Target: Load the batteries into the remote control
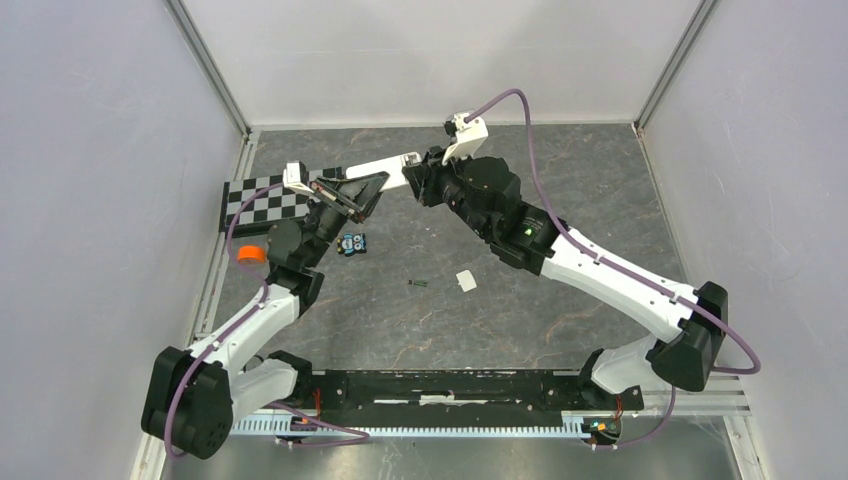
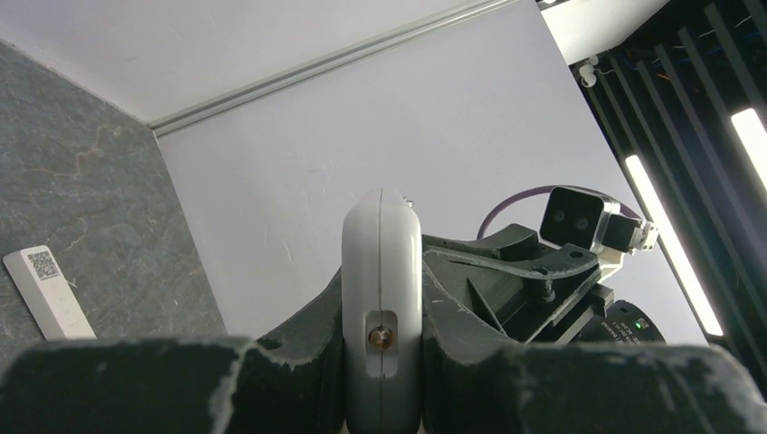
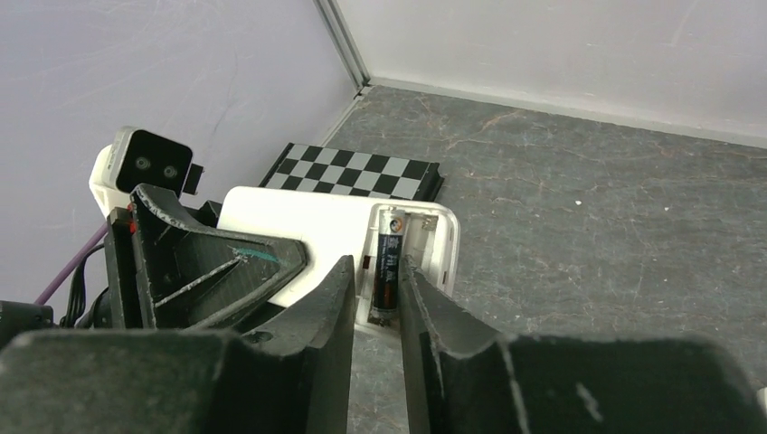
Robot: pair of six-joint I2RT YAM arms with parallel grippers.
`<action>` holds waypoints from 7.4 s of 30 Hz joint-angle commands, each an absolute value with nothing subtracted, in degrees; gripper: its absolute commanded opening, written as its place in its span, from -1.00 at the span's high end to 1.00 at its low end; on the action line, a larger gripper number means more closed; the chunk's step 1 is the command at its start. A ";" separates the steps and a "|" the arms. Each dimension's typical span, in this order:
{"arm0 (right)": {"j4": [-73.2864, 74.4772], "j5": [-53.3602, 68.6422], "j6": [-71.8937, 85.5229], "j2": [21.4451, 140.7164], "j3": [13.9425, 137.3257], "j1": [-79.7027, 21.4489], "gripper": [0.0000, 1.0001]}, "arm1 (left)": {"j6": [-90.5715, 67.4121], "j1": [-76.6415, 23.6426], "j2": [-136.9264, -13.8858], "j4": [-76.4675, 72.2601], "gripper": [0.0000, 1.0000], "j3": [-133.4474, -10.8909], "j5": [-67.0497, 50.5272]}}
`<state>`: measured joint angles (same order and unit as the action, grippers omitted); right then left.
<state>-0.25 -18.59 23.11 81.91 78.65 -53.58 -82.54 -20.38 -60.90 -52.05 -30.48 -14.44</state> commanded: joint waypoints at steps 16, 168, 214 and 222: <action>2.80 -15.53 40.01 72.10 78.54 -49.08 -0.55 | -81.42 -20.43 -59.24 -57.77 0.96 -32.38 -12.37; 8.37 7.84 -15.09 103.31 62.81 -51.44 -0.31 | -41.92 -15.12 -40.55 4.04 0.96 -42.62 -0.98; 20.60 13.28 7.25 112.72 73.33 -51.42 0.75 | -40.89 -14.50 -42.41 3.50 0.96 -43.08 -1.09; 28.59 14.04 3.75 112.24 76.04 -51.36 0.75 | -40.65 -14.43 -42.13 3.48 0.96 -43.08 -0.79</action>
